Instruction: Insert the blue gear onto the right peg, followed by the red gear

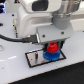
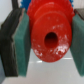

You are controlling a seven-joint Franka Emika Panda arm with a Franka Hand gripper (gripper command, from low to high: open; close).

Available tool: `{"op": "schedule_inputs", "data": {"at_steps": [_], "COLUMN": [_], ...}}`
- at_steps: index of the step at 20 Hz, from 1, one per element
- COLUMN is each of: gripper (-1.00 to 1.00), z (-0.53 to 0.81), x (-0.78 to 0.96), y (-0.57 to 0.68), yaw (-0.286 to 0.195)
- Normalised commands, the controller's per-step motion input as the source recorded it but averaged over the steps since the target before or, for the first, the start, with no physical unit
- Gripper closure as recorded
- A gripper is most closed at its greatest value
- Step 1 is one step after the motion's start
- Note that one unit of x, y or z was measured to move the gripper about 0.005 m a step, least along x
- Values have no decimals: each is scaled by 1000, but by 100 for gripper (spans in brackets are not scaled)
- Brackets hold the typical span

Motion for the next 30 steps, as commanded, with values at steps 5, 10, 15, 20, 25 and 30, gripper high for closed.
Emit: {"op": "schedule_inputs", "data": {"at_steps": [5,10,15,20,25,30], "gripper": [100,-100,-100,-100,-100,-100], "z": [284,-409,-285,550,794,359], "x": [104,10,0,0,0,0], "y": [26,-117,-93,174,209,86], "yaw": [0,0,0,0,0,0]}}
